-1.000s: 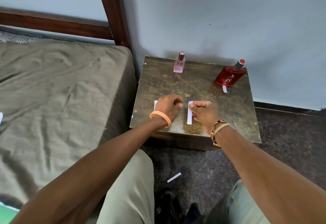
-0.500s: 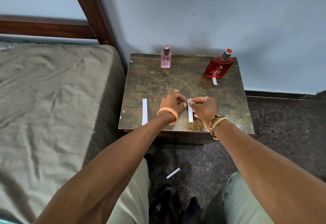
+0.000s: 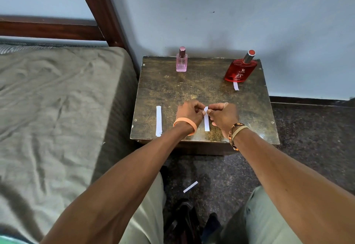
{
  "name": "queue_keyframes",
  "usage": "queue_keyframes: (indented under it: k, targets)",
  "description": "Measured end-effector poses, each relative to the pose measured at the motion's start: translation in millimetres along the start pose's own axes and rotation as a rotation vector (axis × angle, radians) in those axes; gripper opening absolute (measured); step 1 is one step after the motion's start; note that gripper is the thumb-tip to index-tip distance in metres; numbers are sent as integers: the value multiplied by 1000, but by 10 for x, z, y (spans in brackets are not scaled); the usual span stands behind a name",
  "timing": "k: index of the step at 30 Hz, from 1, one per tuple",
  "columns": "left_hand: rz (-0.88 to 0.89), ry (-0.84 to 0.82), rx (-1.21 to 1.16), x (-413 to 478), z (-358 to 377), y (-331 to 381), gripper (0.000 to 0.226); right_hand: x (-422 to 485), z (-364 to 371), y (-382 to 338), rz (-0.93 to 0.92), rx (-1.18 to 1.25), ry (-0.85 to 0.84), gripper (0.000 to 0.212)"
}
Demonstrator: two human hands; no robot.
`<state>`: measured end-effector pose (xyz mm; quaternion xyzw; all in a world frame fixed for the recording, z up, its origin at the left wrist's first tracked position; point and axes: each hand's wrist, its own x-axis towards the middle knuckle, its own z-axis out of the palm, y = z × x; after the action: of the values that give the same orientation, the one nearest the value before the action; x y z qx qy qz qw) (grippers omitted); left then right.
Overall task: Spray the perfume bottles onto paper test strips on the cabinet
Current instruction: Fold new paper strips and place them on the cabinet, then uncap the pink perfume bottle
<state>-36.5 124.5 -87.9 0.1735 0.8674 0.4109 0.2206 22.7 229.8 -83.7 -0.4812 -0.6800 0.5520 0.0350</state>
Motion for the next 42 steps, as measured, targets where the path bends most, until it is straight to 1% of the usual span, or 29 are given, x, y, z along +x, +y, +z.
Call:
queue_keyframes:
  k: [6,10,16,19,21,23,27,32,34,37,40,42]
  targets:
    - [-3,-1,-2,-6,5,-5,9,-16,18,-4,-1,13,-1,12]
    - [2,-9,-18,-24,-1,8,10,-38,17,-3,-6,18,-9,14]
    - [18,-19,-28,-61,-33,17,14,-57,12,6,4,22,-3,13]
    - [16,-14,-49,-66,-78,13,12,-63,-19,-11,2,31,14,15]
    - [19,32,-59,-20,-158,8,10,-52,-44,-32,8,50,45,18]
    - [5,115,-45,65,-273,25,12,-31,-64,-67,-6,50,65,20]
    - [-32,273,-58,359,-515,85,16,65,-25,-249,-120,-48,65,15]
    - [-61,380,-35,786,-728,177,25,243,167,-626,-247,-78,11,19]
    - [-78,376,17,927,-779,212,33,291,263,-776,-291,-81,-24,26]
    - [-63,297,107,1090,-809,250,51,321,418,-976,-346,-99,-112,39]
    - [-26,234,91,1156,-785,296,50,333,537,-1097,-386,-130,-189,43]
    - [-20,235,77,1191,-770,318,46,350,571,-1146,-397,-155,-216,49]
